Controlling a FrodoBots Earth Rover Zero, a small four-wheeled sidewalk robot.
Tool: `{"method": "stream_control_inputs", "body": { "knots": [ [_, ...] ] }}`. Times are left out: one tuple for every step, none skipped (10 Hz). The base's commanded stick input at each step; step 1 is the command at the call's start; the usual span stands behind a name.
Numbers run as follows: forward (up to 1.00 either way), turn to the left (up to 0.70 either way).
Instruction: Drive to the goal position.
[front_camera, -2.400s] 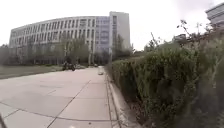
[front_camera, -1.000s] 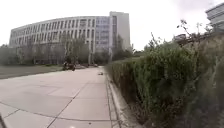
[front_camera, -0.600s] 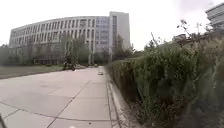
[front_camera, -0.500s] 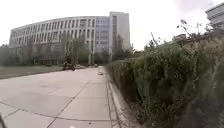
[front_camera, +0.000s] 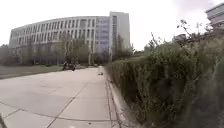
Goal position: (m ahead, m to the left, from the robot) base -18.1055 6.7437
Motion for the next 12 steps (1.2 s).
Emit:
{"method": "stream_control_inputs", "body": {
  "knots": [
    [0.00,0.00],
    [0.22,0.00],
    [0.70,0.00],
    [0.70,0.00],
    [0.70,0.14],
    [0.70,0.29],
    [0.70,0.35],
    [0.70,0.35],
    [0.70,0.35],
    [0.70,0.35],
    [0.70,0.35],
    [0.70,0.35]
  ]
}}
